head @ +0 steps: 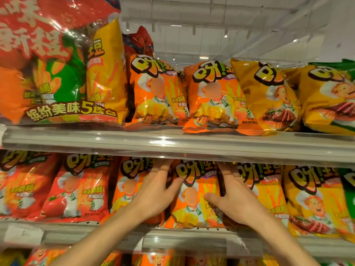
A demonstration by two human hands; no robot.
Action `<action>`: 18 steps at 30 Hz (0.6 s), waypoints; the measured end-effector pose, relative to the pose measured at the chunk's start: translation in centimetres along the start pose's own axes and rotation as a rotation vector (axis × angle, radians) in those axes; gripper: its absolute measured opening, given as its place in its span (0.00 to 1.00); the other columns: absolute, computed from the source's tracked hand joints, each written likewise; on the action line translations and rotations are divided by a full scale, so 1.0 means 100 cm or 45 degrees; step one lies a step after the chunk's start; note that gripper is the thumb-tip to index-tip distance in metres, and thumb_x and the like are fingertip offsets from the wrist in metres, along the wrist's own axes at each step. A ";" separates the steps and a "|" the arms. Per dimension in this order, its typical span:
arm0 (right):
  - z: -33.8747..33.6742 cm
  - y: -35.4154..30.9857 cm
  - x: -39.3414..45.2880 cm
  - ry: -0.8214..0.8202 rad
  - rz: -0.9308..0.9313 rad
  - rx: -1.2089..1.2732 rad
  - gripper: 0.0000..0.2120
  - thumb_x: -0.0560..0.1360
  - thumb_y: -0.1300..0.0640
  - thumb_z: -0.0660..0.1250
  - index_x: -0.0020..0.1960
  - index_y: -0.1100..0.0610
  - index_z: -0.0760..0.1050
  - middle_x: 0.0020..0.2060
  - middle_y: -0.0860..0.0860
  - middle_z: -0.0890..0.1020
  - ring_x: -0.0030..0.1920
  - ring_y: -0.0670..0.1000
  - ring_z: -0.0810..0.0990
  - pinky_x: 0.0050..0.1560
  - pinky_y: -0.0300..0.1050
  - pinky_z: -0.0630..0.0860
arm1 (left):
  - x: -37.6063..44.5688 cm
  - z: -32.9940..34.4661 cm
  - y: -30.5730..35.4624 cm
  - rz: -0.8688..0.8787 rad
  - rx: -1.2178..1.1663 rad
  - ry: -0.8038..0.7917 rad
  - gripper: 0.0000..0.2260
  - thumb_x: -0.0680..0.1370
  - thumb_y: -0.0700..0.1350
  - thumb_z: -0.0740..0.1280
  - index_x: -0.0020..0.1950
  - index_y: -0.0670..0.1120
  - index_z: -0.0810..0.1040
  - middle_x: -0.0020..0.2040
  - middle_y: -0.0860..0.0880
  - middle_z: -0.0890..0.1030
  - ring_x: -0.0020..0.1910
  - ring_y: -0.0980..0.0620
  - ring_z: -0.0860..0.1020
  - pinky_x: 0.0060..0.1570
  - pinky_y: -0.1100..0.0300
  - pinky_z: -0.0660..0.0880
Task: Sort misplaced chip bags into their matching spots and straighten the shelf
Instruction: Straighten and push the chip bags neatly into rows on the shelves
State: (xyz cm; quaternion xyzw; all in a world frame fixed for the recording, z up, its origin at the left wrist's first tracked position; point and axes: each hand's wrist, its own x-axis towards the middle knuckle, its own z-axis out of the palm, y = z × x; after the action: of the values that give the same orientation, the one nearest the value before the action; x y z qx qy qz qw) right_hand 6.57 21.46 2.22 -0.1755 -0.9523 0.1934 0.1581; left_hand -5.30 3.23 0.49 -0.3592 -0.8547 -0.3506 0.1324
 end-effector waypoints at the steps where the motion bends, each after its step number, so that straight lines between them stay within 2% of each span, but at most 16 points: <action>1: 0.002 -0.005 -0.005 0.100 -0.023 -0.084 0.36 0.77 0.42 0.65 0.78 0.52 0.54 0.72 0.56 0.65 0.73 0.56 0.64 0.68 0.48 0.66 | -0.003 -0.005 -0.007 -0.001 0.140 0.092 0.18 0.81 0.56 0.62 0.64 0.46 0.74 0.55 0.45 0.79 0.59 0.45 0.76 0.51 0.56 0.70; 3: 0.013 -0.018 -0.009 0.285 -0.105 -0.242 0.28 0.80 0.41 0.58 0.75 0.55 0.62 0.66 0.58 0.71 0.68 0.58 0.68 0.65 0.51 0.68 | -0.008 -0.013 -0.024 0.040 0.361 0.238 0.20 0.81 0.57 0.59 0.64 0.45 0.77 0.52 0.41 0.81 0.55 0.39 0.79 0.51 0.51 0.74; 5: 0.034 -0.030 -0.005 0.358 -0.176 -0.339 0.27 0.80 0.41 0.53 0.71 0.56 0.70 0.61 0.59 0.77 0.63 0.61 0.73 0.64 0.56 0.69 | -0.012 -0.015 -0.041 0.052 0.540 0.235 0.24 0.81 0.59 0.53 0.68 0.48 0.76 0.59 0.41 0.81 0.59 0.39 0.78 0.57 0.46 0.74; 7: 0.057 -0.039 0.004 0.350 -0.217 -0.385 0.27 0.79 0.39 0.51 0.68 0.54 0.74 0.60 0.59 0.79 0.62 0.63 0.75 0.67 0.61 0.63 | -0.016 -0.009 -0.057 0.038 0.640 0.129 0.27 0.82 0.62 0.47 0.74 0.52 0.70 0.72 0.44 0.73 0.71 0.41 0.70 0.69 0.44 0.65; 9: 0.071 -0.046 0.010 0.303 -0.180 -0.448 0.27 0.79 0.38 0.50 0.65 0.53 0.77 0.58 0.58 0.82 0.62 0.62 0.77 0.66 0.64 0.60 | -0.018 0.000 -0.070 0.059 0.646 0.081 0.28 0.82 0.64 0.44 0.77 0.55 0.65 0.78 0.46 0.65 0.78 0.44 0.61 0.75 0.45 0.53; 11: 0.079 -0.050 0.013 0.322 -0.144 -0.490 0.26 0.79 0.39 0.52 0.65 0.52 0.77 0.57 0.57 0.83 0.63 0.62 0.77 0.66 0.67 0.61 | -0.018 0.006 -0.079 0.061 0.634 0.051 0.30 0.82 0.65 0.40 0.79 0.56 0.62 0.80 0.47 0.60 0.80 0.46 0.56 0.76 0.45 0.47; 13: 0.081 -0.053 0.015 0.345 -0.106 -0.500 0.26 0.79 0.39 0.54 0.67 0.51 0.76 0.57 0.56 0.83 0.64 0.61 0.77 0.67 0.69 0.60 | -0.017 0.008 -0.081 0.054 0.632 0.054 0.31 0.81 0.66 0.38 0.79 0.55 0.60 0.81 0.46 0.59 0.80 0.46 0.54 0.76 0.44 0.45; 18: 0.088 -0.060 0.020 0.373 -0.038 -0.514 0.27 0.79 0.38 0.54 0.71 0.50 0.72 0.62 0.57 0.81 0.69 0.60 0.73 0.69 0.71 0.60 | -0.017 0.006 -0.080 0.017 0.624 0.047 0.30 0.82 0.64 0.41 0.76 0.53 0.68 0.77 0.42 0.68 0.78 0.43 0.61 0.76 0.42 0.50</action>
State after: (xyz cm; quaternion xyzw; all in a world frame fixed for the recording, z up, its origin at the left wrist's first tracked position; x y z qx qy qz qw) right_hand -0.07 14.32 -2.47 -0.2157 -0.9409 -0.0307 0.2592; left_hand -9.76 -1.22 -4.85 -0.3156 -0.9092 -0.1385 0.2335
